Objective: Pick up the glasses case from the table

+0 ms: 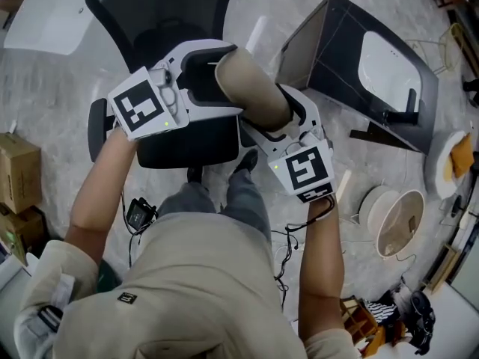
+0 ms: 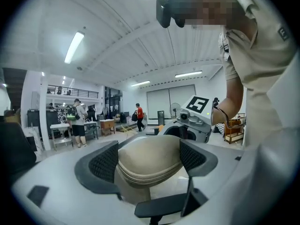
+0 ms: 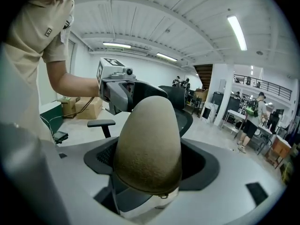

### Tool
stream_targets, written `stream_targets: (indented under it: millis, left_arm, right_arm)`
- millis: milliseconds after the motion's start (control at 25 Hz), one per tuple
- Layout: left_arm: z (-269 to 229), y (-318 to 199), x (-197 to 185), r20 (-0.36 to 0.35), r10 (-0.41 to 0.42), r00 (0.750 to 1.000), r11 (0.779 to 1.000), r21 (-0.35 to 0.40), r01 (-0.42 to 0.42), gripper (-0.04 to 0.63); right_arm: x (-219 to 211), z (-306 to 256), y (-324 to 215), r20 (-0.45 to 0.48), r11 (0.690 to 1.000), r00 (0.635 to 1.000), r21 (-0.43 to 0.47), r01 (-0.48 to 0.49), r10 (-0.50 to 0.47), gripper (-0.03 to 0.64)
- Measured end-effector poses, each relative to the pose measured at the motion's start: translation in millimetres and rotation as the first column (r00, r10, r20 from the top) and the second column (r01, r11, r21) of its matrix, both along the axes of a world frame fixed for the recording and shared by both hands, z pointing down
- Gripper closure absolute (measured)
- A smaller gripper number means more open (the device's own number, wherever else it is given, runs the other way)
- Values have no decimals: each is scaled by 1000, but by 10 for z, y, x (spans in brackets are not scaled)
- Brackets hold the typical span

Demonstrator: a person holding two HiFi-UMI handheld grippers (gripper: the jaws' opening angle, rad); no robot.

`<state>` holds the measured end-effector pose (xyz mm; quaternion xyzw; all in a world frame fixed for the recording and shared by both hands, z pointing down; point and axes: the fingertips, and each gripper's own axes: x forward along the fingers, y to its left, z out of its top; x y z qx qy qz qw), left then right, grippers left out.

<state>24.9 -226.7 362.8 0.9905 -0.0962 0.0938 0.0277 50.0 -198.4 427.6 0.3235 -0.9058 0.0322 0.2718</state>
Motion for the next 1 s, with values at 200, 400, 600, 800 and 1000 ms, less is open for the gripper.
stream_targets:
  millis: [200,400,600,800,1000]
  left_arm:
    - [-433,31,-35,-17,-17,1000,997,74,18,187]
    - [-834,204,-167,-25,-26,999,990,138,29,187]
    - [-1155,288,-225,-31,-41,999,981,190,46,187]
    - [-1462,391,-389,-31,-64,997,960,270,70,187]
    - [-1558,558,-655,-44,-82,996,939,331,92,187]
  right_arm:
    - [-12,-426,-18,-21,995,1000,98,4,-2,262]
    - [-88,-836,109,-47,985,999,174,-19,27,262]
    - [-112,-1208,145,-86,965,996,264,4,19,262]
    - [-228,-1549,194,-129,938,991,346,23,24,264]
    - [-466,-1695,331,-169,912,986,405,60,11,264]
